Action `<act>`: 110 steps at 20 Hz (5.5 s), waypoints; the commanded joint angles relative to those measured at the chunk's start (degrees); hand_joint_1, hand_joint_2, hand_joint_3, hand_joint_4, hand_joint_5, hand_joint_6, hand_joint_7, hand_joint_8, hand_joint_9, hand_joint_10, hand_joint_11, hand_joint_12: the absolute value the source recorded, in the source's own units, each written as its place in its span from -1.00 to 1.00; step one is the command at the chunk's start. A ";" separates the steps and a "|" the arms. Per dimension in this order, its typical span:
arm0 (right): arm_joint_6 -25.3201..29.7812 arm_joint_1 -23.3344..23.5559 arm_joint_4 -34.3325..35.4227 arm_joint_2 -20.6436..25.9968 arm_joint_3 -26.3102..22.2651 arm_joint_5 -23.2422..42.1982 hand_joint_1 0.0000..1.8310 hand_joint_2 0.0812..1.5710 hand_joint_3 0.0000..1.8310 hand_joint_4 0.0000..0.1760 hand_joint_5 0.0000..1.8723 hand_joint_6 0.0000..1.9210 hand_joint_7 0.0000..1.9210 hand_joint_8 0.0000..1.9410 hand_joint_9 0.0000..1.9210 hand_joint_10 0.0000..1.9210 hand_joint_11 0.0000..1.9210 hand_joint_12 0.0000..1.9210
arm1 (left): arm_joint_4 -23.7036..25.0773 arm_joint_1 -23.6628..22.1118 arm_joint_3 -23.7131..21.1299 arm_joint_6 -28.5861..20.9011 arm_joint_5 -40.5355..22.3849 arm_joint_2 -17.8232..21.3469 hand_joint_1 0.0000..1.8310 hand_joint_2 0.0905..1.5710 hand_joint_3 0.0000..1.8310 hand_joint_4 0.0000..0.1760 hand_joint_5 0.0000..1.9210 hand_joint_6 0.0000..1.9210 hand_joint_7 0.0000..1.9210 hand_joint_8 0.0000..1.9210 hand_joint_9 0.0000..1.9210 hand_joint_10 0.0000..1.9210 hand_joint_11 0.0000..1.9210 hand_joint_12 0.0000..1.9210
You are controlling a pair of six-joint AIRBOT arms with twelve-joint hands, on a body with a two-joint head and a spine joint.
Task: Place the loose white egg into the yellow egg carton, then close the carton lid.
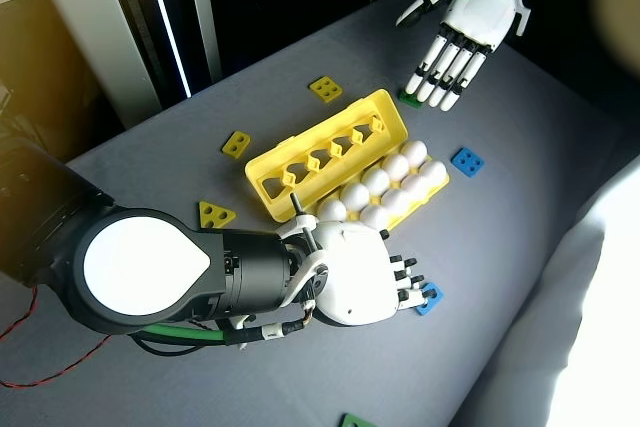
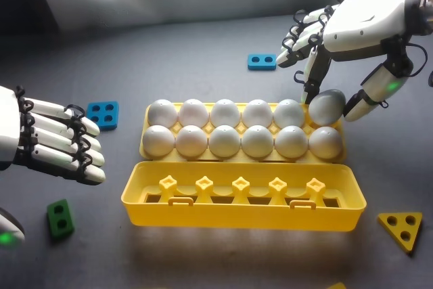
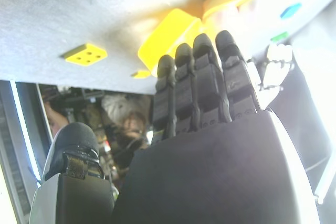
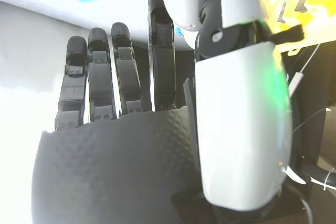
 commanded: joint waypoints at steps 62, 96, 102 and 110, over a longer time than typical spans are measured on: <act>12.10 2.62 -4.25 18.02 -20.28 1.69 -0.10 0.08 -1.00 -1.00 -0.89 -1.00 -0.94 -1.00 -0.97 -1.00 -0.99 -0.99 | -2.97 1.05 -1.24 -0.88 -3.64 1.69 -1.00 0.45 -1.00 -1.00 -0.73 -1.00 -0.71 -1.00 -0.76 -1.00 -1.00 -0.57; 16.89 -2.56 0.25 38.83 -39.69 -8.71 -0.95 0.13 -0.99 -1.00 -0.98 -1.00 -1.00 -1.00 -1.00 -1.00 -1.00 -1.00 | -3.76 7.65 -11.58 2.73 5.63 0.32 -1.00 0.42 -1.00 -1.00 -0.78 -1.00 -0.78 -0.99 -0.81 -0.99 -1.00 -0.60; 16.66 -2.56 0.24 38.88 -39.86 -8.26 -1.00 0.17 -0.98 -1.00 -0.99 -1.00 -1.00 -1.00 -1.00 -1.00 -1.00 -1.00 | -5.57 7.22 -12.43 2.35 6.57 0.52 -1.00 0.41 -1.00 -1.00 -0.80 -1.00 -0.79 -1.00 -0.82 -1.00 -1.00 -0.58; 16.66 -2.59 0.20 39.06 -40.07 -7.79 -1.00 0.42 -0.99 -1.00 -0.99 -1.00 -1.00 -1.00 -1.00 -1.00 -1.00 -1.00 | -5.34 7.19 -14.10 2.33 7.04 0.70 -1.00 0.42 -1.00 -1.00 -0.82 -1.00 -0.83 -1.00 -0.85 -1.00 -1.00 -0.69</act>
